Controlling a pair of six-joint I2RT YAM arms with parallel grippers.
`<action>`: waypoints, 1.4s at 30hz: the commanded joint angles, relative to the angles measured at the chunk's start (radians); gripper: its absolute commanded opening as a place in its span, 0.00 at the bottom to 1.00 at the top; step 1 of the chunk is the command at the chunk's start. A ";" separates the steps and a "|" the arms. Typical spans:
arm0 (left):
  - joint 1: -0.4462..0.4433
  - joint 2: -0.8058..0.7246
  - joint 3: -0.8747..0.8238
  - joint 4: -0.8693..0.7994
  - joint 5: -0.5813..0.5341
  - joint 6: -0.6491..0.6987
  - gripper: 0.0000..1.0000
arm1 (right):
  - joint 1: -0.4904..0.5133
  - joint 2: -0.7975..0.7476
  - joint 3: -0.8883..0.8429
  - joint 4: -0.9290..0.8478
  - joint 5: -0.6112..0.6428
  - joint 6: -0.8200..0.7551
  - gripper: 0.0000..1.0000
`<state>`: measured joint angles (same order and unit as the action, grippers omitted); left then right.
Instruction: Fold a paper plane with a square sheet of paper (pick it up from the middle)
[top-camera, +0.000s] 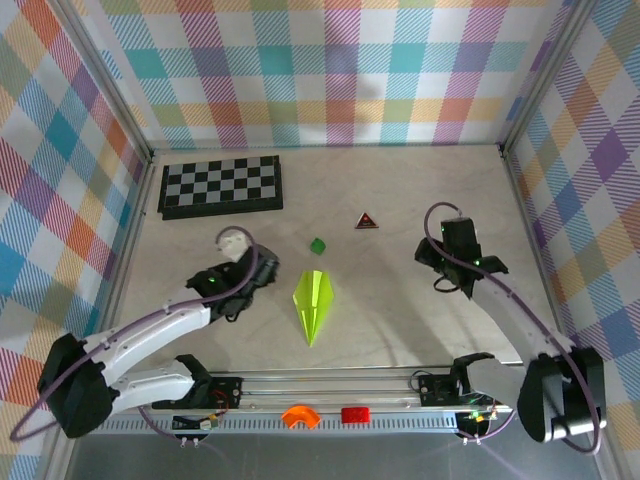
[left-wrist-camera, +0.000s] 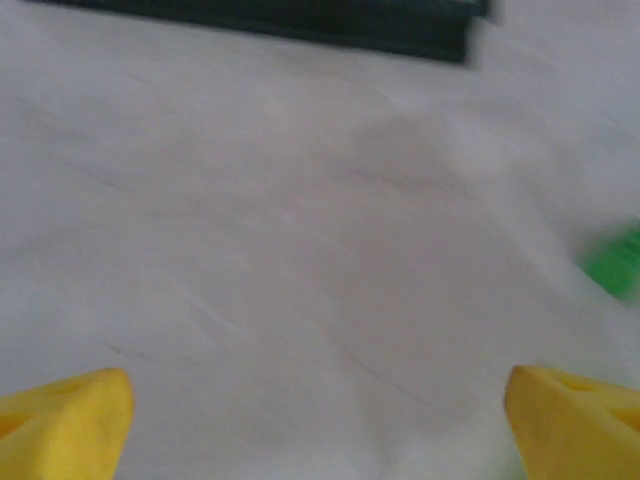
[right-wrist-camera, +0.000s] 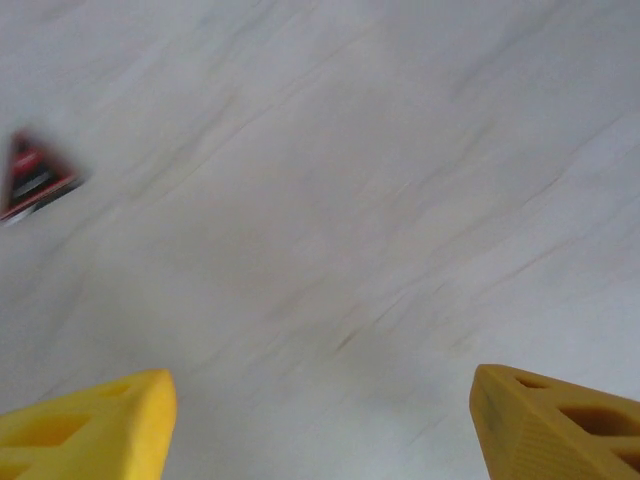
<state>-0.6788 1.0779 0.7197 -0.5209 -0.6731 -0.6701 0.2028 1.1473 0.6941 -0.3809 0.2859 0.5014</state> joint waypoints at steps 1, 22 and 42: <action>0.165 -0.057 -0.052 0.183 -0.031 0.243 1.00 | -0.037 0.104 0.011 0.160 0.186 -0.232 0.78; 0.486 0.352 -0.297 1.233 0.151 0.671 1.00 | -0.201 0.239 -0.219 0.902 -0.391 -0.612 0.80; 0.579 0.510 -0.341 1.458 0.382 0.672 1.00 | -0.195 0.391 -0.286 1.221 -0.280 -0.484 0.99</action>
<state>-0.1085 1.5814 0.3710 0.8761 -0.3187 0.0086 0.0071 1.5452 0.3992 0.8009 -0.0044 0.0002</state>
